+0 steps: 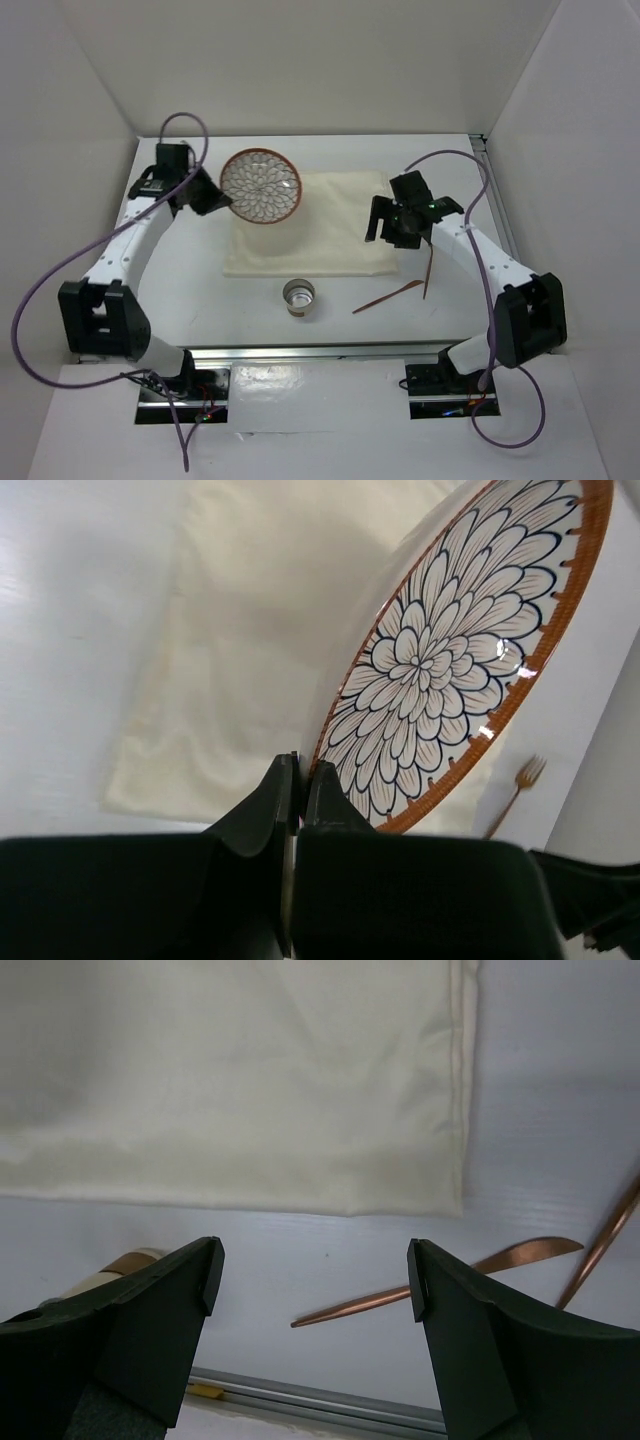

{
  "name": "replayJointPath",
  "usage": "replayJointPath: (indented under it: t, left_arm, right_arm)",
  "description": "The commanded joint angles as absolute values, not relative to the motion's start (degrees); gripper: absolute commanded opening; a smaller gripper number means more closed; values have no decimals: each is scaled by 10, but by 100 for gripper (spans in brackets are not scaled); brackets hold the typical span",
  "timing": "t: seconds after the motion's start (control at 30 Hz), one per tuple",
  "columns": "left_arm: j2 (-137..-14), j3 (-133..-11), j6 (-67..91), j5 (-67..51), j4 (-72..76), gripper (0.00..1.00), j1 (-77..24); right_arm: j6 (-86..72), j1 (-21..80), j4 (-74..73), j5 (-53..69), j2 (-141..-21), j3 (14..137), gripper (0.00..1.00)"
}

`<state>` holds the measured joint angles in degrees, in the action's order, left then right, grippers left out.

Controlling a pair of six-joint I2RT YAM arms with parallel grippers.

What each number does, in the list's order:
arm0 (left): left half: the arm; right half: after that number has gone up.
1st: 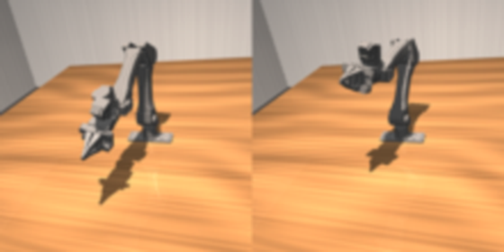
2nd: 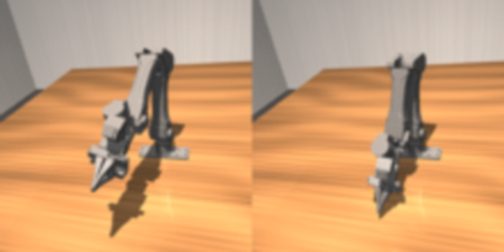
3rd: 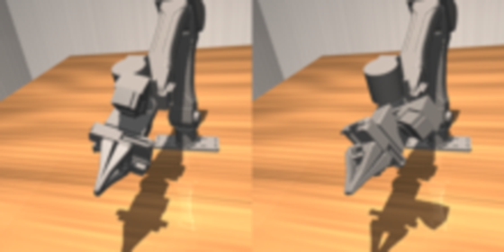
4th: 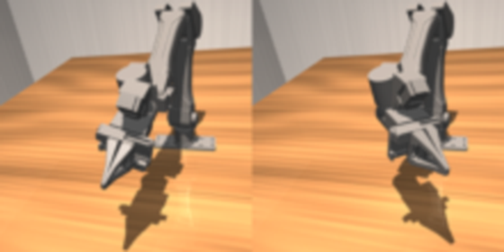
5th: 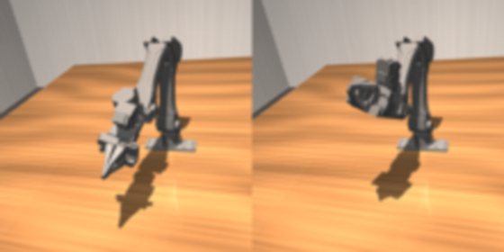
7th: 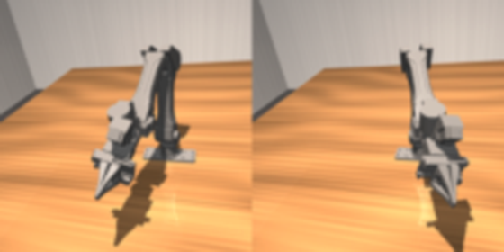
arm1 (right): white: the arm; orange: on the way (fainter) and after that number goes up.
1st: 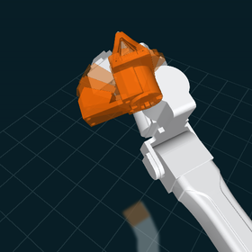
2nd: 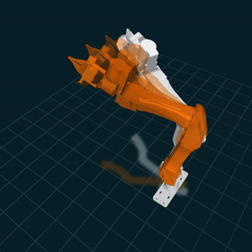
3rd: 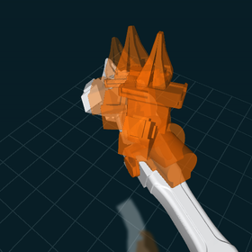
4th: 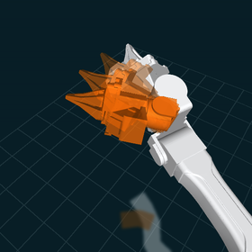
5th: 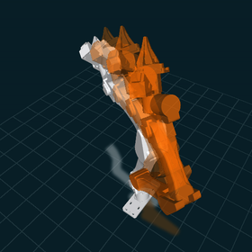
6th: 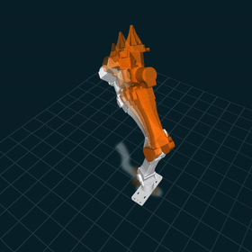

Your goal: Set the dinner table for one person

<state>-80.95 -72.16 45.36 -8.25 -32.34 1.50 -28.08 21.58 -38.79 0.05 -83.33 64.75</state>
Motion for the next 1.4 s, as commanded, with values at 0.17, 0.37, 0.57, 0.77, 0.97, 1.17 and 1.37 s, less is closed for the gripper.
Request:
replayJointPath:
  t: [0.17, 0.37, 0.57, 0.77, 0.97, 1.17, 1.37]
  left_arm:
    - [-1027, -883, 415, -199, -250, 0, -129]
    - [-1118, -937, 401, -214, -251, 0, -149]
    - [-1136, -890, 426, -229, -219, 0, -149]
    - [-1158, -894, 426, -193, -262, 32, -155]
    - [-1150, -906, 413, -146, -298, 80, -155]
    - [-1069, -947, 421, -106, -368, 84, -155]
    - [-954, -983, 406, -24, -437, 83, -141]
  right_arm:
    - [-329, 164, -442, -34, -712, 638, 86]
    - [-323, 153, -474, -57, -643, 649, 86]
    - [-323, 153, -495, -65, -637, 622, 86]
    - [-323, 153, -495, -53, -631, 608, 86]
    - [-238, 153, -478, 47, -647, 608, 86]
    - [-277, 342, -389, 70, -689, 619, 86]
    - [-322, 496, -344, -14, -794, 655, 93]
